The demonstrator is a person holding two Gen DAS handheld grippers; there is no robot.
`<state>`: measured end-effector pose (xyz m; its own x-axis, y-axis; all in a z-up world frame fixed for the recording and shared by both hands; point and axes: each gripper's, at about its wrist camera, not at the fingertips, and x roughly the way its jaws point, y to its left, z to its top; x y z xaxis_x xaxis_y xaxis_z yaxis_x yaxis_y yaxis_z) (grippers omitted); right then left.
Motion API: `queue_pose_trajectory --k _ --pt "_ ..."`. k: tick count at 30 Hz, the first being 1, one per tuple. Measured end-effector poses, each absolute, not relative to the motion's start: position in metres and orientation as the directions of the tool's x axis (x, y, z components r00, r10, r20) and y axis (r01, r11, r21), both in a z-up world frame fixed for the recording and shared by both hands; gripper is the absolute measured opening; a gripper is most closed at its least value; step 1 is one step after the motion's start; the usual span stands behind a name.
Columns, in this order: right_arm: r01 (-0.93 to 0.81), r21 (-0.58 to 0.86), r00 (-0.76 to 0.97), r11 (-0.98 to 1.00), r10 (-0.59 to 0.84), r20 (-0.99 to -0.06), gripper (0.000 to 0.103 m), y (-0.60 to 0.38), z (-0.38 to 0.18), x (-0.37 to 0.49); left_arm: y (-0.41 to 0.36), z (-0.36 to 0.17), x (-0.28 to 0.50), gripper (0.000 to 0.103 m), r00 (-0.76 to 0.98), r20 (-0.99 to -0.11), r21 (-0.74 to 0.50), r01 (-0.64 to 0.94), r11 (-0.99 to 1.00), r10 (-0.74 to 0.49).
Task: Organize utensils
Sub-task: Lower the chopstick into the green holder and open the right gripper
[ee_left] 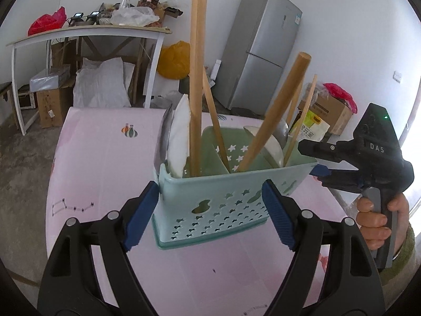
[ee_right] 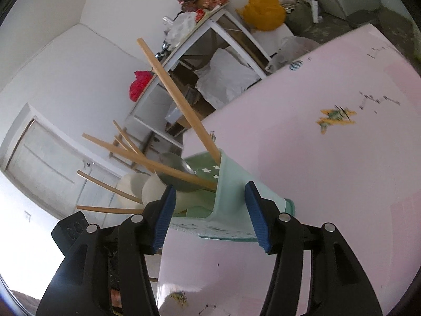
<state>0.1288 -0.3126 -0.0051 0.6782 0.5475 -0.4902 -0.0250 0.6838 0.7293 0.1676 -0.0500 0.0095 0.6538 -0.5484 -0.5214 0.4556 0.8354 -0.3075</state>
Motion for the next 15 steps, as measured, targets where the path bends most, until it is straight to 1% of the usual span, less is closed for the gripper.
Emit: queue_pose_trajectory --k 4,10,12,14,15 --pt "0.012 0.706 0.683 0.708 0.510 -0.523 0.054 -0.313 -0.001 0.104 -0.053 0.012 0.149 0.076 0.630 -0.540 -0.316 0.463 0.828 -0.558" --pt "0.014 0.726 0.695 0.688 0.515 -0.502 0.054 -0.318 -0.004 0.088 -0.060 0.013 0.127 0.076 0.638 -0.561 -0.263 0.466 0.845 -0.527" --pt "0.006 0.718 0.708 0.696 0.504 -0.494 0.054 -0.318 0.002 0.079 -0.059 0.017 0.119 0.078 0.649 -0.565 -0.250 0.454 0.855 -0.510" --pt "0.008 0.658 0.737 0.753 0.440 -0.513 0.054 -0.316 0.014 0.062 -0.056 0.023 0.108 0.084 0.672 -0.564 -0.218 0.438 0.872 -0.479" --pt "0.010 0.629 0.749 0.777 0.411 -0.520 0.055 -0.314 0.018 0.053 -0.053 0.025 0.102 0.085 0.688 -0.564 -0.196 0.426 0.883 -0.458"
